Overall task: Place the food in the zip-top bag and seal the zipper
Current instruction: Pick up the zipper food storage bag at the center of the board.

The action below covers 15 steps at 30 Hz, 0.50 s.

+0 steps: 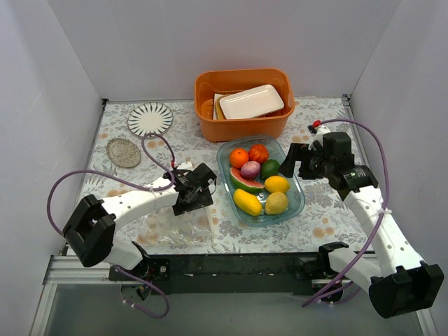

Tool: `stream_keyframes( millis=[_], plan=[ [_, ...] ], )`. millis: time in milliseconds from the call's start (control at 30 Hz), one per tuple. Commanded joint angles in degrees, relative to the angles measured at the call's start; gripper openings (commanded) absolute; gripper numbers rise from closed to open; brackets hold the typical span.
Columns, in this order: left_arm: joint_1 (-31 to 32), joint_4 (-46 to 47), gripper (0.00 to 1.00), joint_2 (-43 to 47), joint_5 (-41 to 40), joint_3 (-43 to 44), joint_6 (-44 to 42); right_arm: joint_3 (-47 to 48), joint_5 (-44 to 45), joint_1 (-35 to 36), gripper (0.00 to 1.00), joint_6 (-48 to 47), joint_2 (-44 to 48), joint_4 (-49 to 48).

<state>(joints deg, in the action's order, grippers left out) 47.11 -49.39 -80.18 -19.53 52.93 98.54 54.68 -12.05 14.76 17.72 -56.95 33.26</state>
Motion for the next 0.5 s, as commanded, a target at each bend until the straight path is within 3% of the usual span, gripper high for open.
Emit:
stream_keyframes(
  millis=[0, 167, 467],
  plan=[
    [0.2, -0.3, 0.78, -2.2, -2.4, 0.3, 2.4, 2.7, -2.5, 0.3, 0.91, -0.4, -0.1, -0.6],
    [0.2, -0.2, 0.78, -2.3, -3.8, 0.9, 3.0, 2.5, -3.9, 0.3, 0.91, 0.2, -1.3, -0.6],
    [0.2, 3.8, 0.88, -3.5, -1.4, 5.5, 0.2, 2.1, -4.4, 0.3, 0.91, 0.4, -1.4, -0.5]
  ],
)
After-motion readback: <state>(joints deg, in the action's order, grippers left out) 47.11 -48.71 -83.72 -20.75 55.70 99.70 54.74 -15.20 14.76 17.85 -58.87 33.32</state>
